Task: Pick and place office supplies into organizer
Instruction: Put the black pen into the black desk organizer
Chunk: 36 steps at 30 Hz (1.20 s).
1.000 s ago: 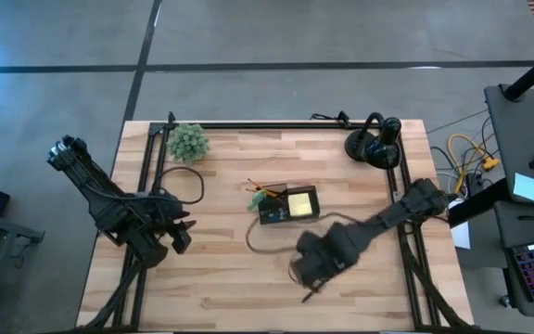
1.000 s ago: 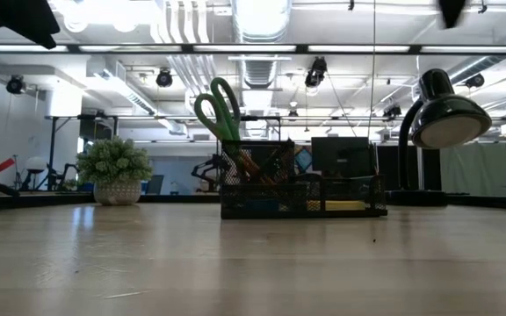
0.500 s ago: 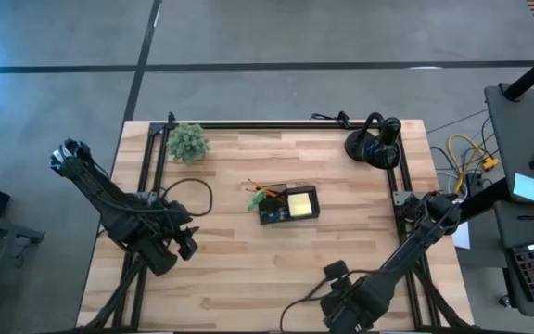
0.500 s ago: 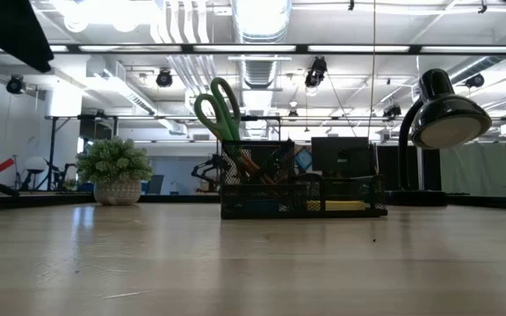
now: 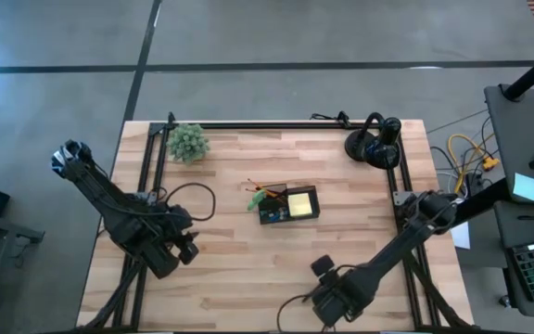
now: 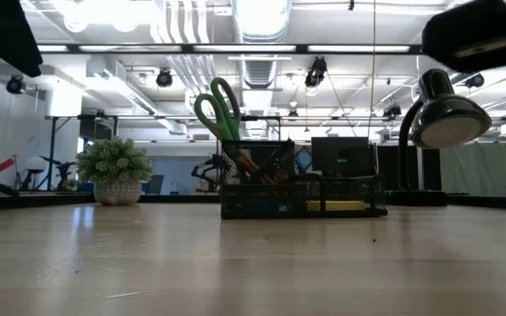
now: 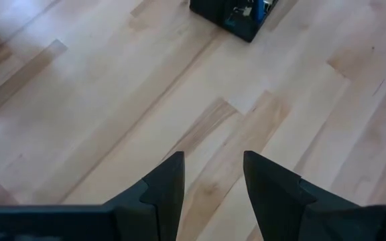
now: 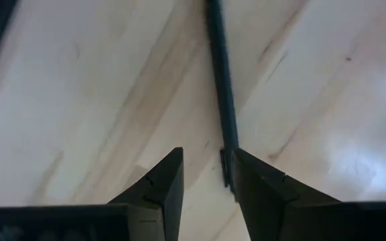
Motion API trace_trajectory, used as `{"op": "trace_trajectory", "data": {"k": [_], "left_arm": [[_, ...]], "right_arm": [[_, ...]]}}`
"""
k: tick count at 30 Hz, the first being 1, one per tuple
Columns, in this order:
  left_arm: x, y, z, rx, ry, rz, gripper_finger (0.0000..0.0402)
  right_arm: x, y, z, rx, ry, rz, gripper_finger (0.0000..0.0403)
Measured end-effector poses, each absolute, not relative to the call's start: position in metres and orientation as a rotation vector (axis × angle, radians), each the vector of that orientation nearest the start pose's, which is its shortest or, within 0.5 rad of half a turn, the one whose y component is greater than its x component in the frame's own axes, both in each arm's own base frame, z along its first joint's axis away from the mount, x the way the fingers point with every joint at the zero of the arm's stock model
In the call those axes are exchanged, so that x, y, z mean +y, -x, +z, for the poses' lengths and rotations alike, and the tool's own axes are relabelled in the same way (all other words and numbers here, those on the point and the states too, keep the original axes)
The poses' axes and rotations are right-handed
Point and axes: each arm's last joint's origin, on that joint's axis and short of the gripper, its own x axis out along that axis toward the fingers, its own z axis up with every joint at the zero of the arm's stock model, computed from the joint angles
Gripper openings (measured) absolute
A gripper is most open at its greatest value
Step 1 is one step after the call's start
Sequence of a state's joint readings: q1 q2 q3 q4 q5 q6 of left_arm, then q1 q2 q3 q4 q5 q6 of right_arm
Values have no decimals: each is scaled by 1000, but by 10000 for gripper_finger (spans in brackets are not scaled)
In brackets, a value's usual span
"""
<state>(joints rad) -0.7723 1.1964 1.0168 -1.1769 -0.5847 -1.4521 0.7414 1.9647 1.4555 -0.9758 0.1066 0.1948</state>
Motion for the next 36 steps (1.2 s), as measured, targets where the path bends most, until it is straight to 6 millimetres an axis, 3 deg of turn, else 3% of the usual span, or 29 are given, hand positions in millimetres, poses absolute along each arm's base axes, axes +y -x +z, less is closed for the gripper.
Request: {"op": "trace_trajectory", "data": {"k": [8, 26, 36], "left_arm": [[-124, -150, 276, 868, 468, 569, 139], [-124, -150, 276, 864, 472, 571, 139], [-124, -150, 276, 863, 473, 570, 139]], "right_arm": [[246, -287, 159, 1445, 522, 346, 116], [244, -298, 137, 1492, 490, 385, 115], [233, -306, 136, 1526, 424, 400, 46]]}}
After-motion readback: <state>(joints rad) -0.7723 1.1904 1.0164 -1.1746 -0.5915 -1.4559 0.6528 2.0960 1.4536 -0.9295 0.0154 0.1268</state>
